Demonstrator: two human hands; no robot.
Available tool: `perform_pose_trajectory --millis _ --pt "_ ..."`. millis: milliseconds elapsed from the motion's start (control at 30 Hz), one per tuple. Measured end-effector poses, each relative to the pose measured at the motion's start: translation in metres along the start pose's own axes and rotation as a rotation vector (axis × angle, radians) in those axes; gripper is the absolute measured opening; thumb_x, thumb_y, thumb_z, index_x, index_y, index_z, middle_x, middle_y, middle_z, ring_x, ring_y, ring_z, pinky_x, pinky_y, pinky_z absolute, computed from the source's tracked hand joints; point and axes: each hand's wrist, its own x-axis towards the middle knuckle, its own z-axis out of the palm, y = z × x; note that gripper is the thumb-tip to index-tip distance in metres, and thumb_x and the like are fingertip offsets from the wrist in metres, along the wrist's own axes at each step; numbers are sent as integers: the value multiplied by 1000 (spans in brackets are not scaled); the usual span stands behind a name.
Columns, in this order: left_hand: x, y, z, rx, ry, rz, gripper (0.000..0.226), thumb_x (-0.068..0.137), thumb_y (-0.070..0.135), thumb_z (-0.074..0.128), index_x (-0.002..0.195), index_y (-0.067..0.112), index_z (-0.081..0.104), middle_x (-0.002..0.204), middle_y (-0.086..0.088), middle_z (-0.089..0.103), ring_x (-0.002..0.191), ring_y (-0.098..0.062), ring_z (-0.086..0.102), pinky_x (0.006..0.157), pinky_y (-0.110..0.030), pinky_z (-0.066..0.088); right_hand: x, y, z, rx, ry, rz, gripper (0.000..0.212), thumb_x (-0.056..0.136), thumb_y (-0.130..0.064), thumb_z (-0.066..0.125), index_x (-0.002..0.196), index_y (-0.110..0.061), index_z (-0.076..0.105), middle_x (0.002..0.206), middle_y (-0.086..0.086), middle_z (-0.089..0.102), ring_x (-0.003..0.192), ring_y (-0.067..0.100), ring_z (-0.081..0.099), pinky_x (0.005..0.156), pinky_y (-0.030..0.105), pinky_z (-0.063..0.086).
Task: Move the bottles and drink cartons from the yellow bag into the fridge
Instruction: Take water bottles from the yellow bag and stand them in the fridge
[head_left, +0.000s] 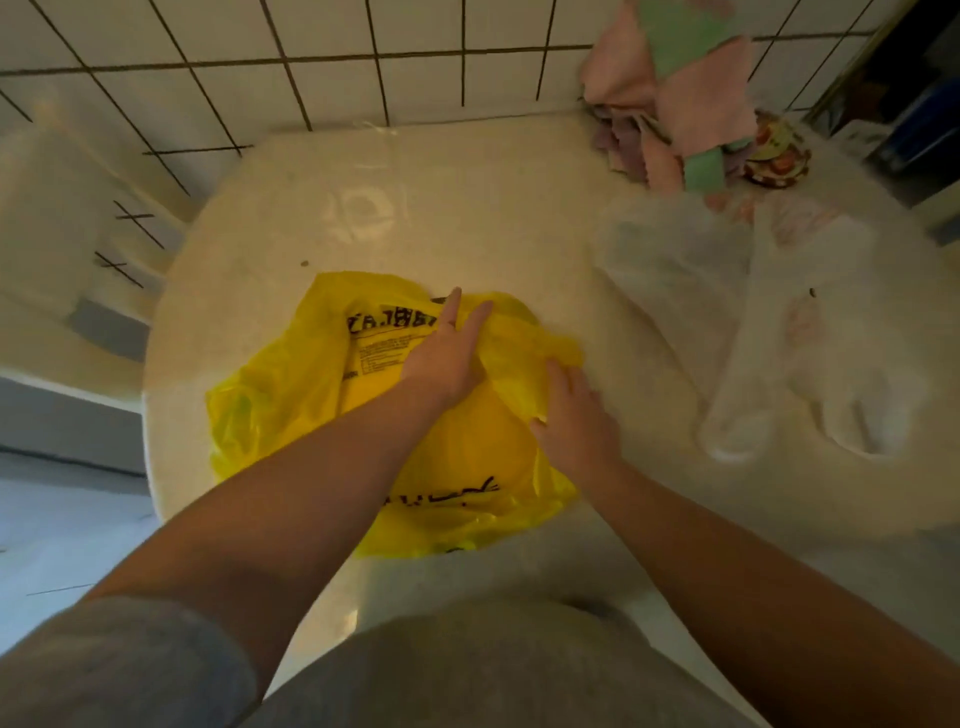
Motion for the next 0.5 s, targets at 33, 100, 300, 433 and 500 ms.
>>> perform_pose_trajectory --millis 33,100,300,433,500 --pt "10 1 0 -9 -24 10 91 88 13 64 155 40 8 165 0 -10 125 -39 53 81 -46 52 4 4 -2 50 -5 -13 75 88 -35 67 149 -23 25 144 8 36 119 36 52 86 45 47" --pt "27 1 -1 -32 -37 16 82 90 16 62 154 37 17 164 -4 9 132 -38 47 94 -50 49 12 13 -7 165 -36 -32 65 89 -28 67 145 -19 35 136 11 41 116 37 55 87 45 46" --pt "63 14 -13 -88 181 84 34 88 5 54 120 12 63 119 -17 63 111 -36 57 84 -43 48 37 41 -23 415 121 -76 25 89 -7 63 113 0 64 110 22 64 103 38 60 85 36 41" --pt "92 34 -19 -104 211 100 31 86 2 53 114 9 63 114 -18 64 106 -38 58 81 -43 47 63 59 -33 457 172 -35 17 89 -6 62 105 -1 65 103 20 65 95 34 59 76 33 37" --pt "105 41 -17 -108 190 89 33 87 1 51 116 9 63 116 -19 63 108 -36 57 85 -42 45 77 67 -31 440 133 -2 10 90 -6 60 98 -1 63 99 20 64 93 34 59 73 33 36"
